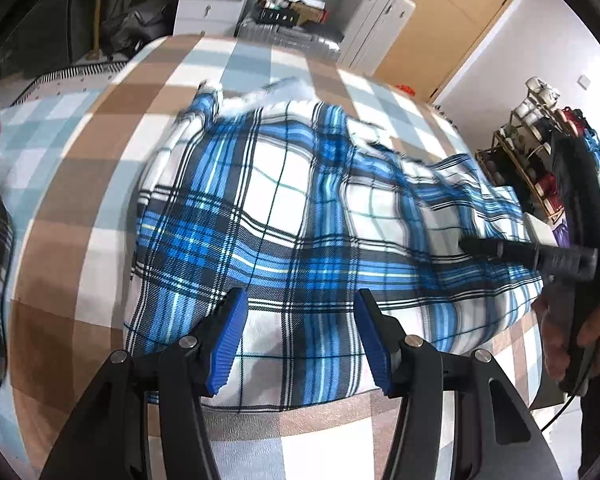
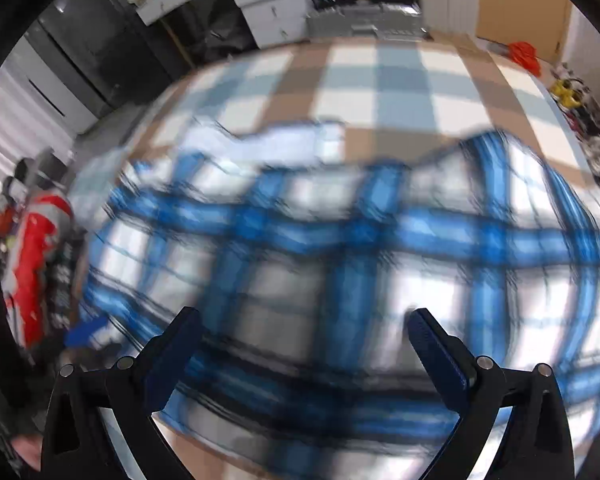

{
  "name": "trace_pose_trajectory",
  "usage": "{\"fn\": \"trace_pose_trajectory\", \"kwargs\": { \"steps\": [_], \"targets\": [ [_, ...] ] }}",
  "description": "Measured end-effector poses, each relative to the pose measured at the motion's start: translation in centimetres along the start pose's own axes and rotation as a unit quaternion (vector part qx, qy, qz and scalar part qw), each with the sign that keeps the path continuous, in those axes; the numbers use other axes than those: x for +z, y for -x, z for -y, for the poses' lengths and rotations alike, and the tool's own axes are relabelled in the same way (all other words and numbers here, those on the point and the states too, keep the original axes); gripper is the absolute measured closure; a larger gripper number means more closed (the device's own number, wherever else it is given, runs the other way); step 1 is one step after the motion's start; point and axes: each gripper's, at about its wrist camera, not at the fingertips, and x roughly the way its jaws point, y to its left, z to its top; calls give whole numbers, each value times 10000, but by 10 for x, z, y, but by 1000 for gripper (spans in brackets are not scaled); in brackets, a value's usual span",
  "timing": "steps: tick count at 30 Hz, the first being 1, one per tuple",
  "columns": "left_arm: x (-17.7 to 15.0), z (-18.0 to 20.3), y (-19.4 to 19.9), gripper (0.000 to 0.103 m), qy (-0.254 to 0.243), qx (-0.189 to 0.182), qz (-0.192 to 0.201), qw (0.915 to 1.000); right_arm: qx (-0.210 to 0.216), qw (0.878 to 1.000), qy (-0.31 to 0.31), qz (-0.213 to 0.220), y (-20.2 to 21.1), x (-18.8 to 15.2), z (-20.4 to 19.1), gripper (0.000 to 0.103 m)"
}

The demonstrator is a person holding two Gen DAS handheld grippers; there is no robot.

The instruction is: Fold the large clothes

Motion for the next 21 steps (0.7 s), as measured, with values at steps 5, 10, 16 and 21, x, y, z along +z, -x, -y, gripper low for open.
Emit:
{"fn": "trace_pose_trajectory", "kwargs": {
  "steps": [5, 10, 16, 21],
  "targets": [
    [0, 8, -8, 54, -226, 309, 11, 9993, -923, 9911, 907, 307, -24, -12, -24, 0],
    [-6, 11, 0, 54, -197, 388, 92, 9990, -639, 9961, 366, 480, 7, -6, -13, 1],
    [-9, 17, 8, 54, -95, 36, 157, 9998, -1357, 9802, 1373, 452, 23, -34, -48, 0],
    [-22, 41, -16, 54, -692, 367, -266, 9966, -1792, 9700, 1620, 255, -9, -56, -59, 0]
  ]
}}
